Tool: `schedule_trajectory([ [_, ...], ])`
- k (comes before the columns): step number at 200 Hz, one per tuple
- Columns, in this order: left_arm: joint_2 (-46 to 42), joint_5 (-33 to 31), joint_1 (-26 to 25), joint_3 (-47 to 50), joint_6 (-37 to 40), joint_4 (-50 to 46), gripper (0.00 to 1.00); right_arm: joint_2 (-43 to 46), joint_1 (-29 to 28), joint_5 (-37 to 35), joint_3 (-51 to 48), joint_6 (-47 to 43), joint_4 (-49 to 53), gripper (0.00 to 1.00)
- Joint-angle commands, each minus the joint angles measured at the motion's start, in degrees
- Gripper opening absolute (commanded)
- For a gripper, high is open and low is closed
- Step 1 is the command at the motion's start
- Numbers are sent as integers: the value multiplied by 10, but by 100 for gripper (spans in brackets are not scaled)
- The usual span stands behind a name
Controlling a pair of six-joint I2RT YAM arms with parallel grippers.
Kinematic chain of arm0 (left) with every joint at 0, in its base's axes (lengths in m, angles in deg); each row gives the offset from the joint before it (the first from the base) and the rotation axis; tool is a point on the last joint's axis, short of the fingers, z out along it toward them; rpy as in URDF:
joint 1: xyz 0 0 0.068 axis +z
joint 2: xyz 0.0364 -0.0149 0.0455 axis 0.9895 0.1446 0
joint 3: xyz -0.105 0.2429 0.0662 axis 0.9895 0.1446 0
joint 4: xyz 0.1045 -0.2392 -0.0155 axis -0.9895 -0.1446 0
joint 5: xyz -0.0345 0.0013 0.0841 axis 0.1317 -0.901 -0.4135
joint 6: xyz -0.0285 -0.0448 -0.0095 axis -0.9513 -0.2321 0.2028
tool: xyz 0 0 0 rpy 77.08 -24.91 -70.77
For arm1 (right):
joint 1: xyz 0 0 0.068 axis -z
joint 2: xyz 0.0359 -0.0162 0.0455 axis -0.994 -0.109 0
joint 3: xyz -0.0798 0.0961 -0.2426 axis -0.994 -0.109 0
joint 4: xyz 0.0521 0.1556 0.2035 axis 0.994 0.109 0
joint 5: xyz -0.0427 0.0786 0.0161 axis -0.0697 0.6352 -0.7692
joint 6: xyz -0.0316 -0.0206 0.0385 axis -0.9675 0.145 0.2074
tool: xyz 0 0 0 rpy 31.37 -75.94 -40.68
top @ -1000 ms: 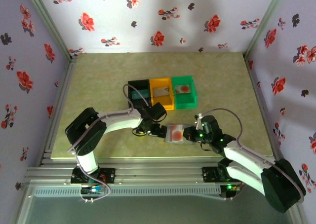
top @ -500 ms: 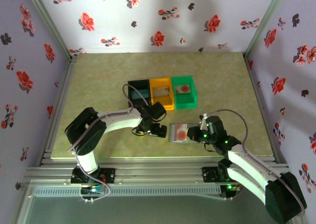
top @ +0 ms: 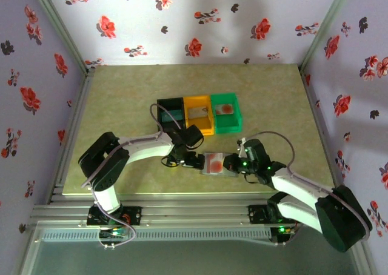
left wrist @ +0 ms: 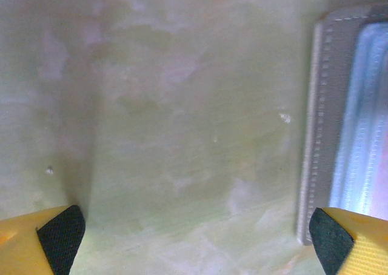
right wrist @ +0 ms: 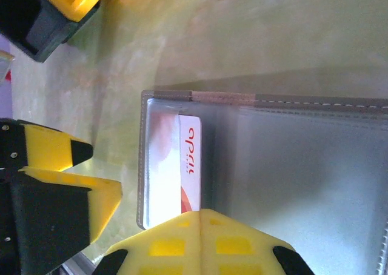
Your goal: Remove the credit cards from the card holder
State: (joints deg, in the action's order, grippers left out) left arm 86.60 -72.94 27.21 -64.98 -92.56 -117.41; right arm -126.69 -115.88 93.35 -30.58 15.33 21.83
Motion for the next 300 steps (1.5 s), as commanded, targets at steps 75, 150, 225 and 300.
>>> schedule_trajectory([
  [75, 33, 15, -18, -50, -41, -45, 100, -44, -24, -23, 22, 21, -69, 0],
  [150, 82, 6, -20, -35, -57, -56, 100, -30, -24, -24, 28, 14, -51, 0],
  [225, 131, 28, -20, 0, -63, -20, 99, 0, -23, -30, 31, 3, -16, 0],
  [300, 165, 53, -22, 17, -65, 14, 99, 34, -15, -32, 31, -7, 13, 0],
])
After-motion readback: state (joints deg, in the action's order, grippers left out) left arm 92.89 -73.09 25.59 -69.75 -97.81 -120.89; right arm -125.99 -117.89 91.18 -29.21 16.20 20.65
